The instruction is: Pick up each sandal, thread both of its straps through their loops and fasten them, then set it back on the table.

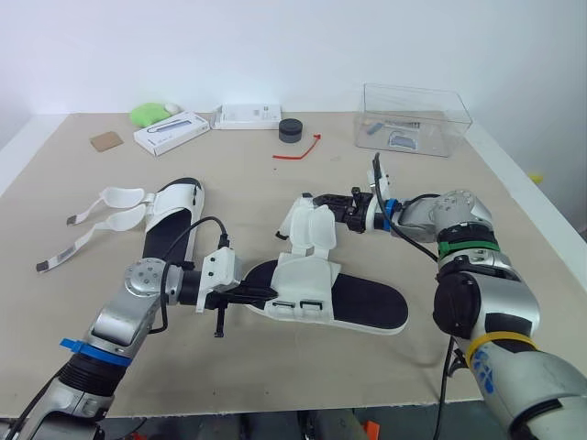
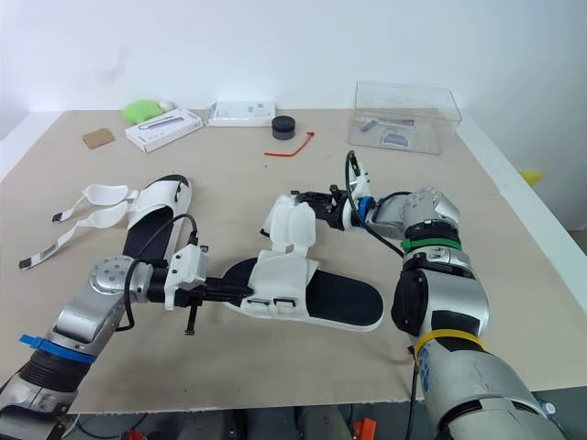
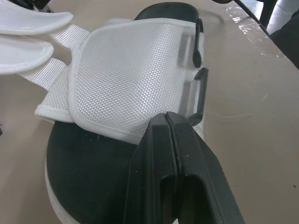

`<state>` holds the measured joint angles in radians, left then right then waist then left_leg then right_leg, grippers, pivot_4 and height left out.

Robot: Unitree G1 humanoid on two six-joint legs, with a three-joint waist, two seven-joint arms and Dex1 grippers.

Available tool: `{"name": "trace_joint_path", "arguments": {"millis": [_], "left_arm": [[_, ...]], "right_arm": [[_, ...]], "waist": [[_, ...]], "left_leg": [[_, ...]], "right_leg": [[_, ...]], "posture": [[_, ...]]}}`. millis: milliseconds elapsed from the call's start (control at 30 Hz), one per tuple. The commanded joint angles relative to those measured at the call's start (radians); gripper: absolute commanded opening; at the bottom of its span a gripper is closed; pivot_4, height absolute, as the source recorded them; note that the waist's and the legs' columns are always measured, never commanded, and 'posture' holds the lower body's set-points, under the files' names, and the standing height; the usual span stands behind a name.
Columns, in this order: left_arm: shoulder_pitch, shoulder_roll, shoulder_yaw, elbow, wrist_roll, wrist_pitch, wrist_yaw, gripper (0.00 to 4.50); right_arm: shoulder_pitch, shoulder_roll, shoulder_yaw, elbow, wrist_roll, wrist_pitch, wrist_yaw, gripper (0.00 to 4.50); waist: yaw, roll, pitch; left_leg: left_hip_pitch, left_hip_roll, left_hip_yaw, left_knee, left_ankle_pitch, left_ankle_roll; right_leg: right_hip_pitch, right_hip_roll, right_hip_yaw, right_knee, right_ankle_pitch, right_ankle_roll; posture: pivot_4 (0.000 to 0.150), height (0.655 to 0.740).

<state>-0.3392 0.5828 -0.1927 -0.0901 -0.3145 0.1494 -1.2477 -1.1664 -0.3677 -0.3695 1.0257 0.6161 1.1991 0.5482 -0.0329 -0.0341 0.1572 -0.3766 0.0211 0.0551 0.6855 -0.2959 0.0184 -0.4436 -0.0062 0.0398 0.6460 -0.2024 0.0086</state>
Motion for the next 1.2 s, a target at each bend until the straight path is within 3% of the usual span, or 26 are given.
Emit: {"name": "trace_joint_path", "arguments": {"millis": [33,233,600,833,967,1200], "left_arm": [[-0.003,0.01,0.01,-0.031,-0.005,-0.01,0.004,0.0],[0.0,0.013,0.006,-0.027,-0.003,-0.017,0.0,0.0],[-0.001,0.019,0.004,-0.031,-0.009,-0.011,-0.007,0.0],[-0.005,0.017,0.004,-0.022,-0.01,-0.012,-0.009,0.0],[-0.007,0.017,0.004,-0.017,-0.009,-0.013,-0.01,0.0],[-0.01,0.017,0.006,-0.013,-0.011,-0.01,-0.008,0.0]], "right_arm": [[-0.014,-0.017,0.029,-0.063,-0.009,0.033,0.051,0.09],[0.037,-0.046,0.071,-0.145,-0.022,0.092,0.086,0.09],[0.065,-0.053,-0.006,-0.263,0.025,0.081,0.084,0.03],[0.136,-0.043,0.003,-0.481,0.063,0.093,0.095,0.03],[0.224,-0.055,0.071,-0.67,0.05,0.017,0.131,0.03],[0.386,-0.113,0.233,-0.977,-0.043,-0.296,0.25,0.03]], "waist": [[0.0,0.0,0.0],[0.0,0.0,0.0],[-0.001,0.0,0.0],[0.0,0.001,0.0],[0.001,0.001,0.0],[0.002,0.001,0.0]], "left_leg": [[0.0,0.0,0.0,0.0,0.0,0.0],[0.0,0.0,0.0,0.0,0.0,0.0],[0.0,0.0,-0.001,0.0,0.0,0.0],[-0.001,0.0,-0.001,0.0,-0.001,0.0],[-0.001,0.0,-0.001,0.0,-0.001,0.001],[-0.001,0.0,-0.001,0.0,-0.001,0.001]], "right_leg": [[0.0,0.0,0.0,0.0,0.0,0.0],[0.0,0.0,0.0,0.0,0.0,0.0],[0.0,0.001,-0.001,0.0,0.0,0.0],[0.0,0.0,-0.001,-0.001,0.0,0.0],[0.0,0.0,-0.001,-0.001,0.0,0.0],[0.0,0.0,-0.002,-0.001,-0.001,0.001]], "posture": [[0.15,0.74],[0.15,0.74],[0.15,0.74],[0.15,0.74],[0.15,0.74],[0.15,0.74]]}}
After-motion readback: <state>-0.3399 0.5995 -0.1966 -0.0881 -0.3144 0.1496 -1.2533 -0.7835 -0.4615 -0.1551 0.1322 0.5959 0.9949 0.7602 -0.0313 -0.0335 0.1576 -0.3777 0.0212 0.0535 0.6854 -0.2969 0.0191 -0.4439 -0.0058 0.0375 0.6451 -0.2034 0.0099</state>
